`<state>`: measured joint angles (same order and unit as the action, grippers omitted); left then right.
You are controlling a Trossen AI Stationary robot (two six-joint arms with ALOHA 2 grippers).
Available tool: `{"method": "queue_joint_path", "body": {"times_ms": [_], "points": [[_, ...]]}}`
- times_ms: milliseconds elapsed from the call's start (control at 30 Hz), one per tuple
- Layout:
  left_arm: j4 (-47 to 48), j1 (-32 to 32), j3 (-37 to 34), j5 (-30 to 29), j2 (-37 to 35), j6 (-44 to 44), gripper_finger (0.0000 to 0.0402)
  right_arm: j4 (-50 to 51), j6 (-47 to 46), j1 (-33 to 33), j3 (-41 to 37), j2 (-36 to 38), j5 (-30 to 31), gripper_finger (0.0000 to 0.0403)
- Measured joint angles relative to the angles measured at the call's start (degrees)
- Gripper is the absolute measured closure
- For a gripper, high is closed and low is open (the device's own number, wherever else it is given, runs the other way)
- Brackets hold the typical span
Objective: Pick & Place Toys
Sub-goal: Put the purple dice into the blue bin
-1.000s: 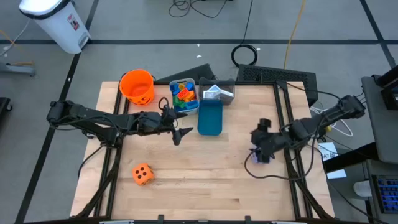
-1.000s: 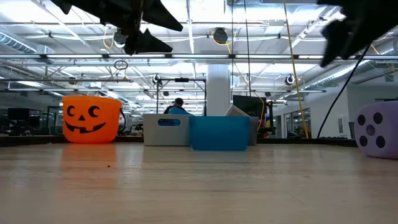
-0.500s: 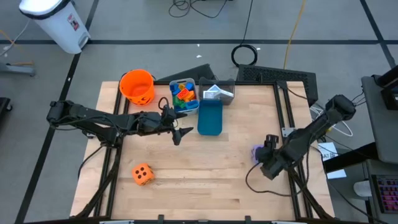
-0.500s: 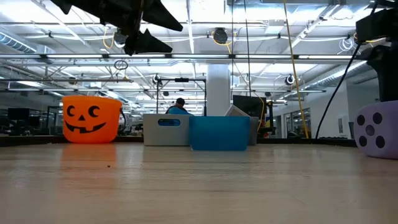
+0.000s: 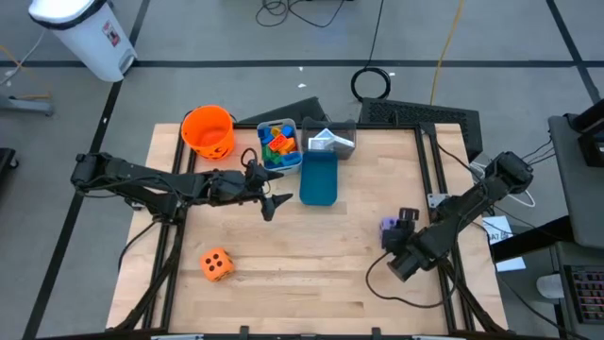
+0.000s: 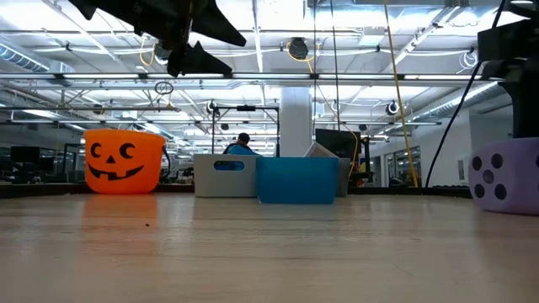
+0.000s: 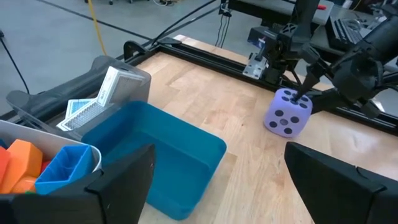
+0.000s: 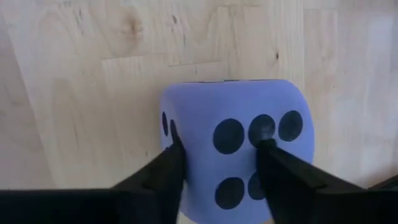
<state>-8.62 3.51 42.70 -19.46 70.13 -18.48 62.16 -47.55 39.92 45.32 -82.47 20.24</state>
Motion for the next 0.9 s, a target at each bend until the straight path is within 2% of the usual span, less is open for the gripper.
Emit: {"method": "queue_joint_path", "body": {"times_ms": [133, 333, 500, 733, 900], "points": [[0.0, 0.0, 0.0, 0.0, 0.0, 0.0, 0.0038, -0.2, 0.2, 0.0, -0.1, 0.0, 0.8, 0.0302], [-0.1, 0.0, 0.0, 0.0, 0.0, 0.0, 0.0028, -0.2, 0.5, -0.1, -0.2, -0.1, 1.4, 0.0306], [-0.1, 0.0, 0.0, 0.0, 0.0, 0.0, 0.0034, 0.2, 0.7, -0.1, -0.2, 1.0, 2.2, 0.0314], [-0.1, 0.0, 0.0, 0.0, 0.0, 0.0, 0.0043, 0.5, 4.0, -0.2, 4.4, 6.5, 9.6, 0.0337], [-0.1, 0.0, 0.0, 0.0, 0.0, 0.0, 0.0036, -4.3, 7.5, -0.9, 6.7, 11.6, 13.3, 0.0363]]}}
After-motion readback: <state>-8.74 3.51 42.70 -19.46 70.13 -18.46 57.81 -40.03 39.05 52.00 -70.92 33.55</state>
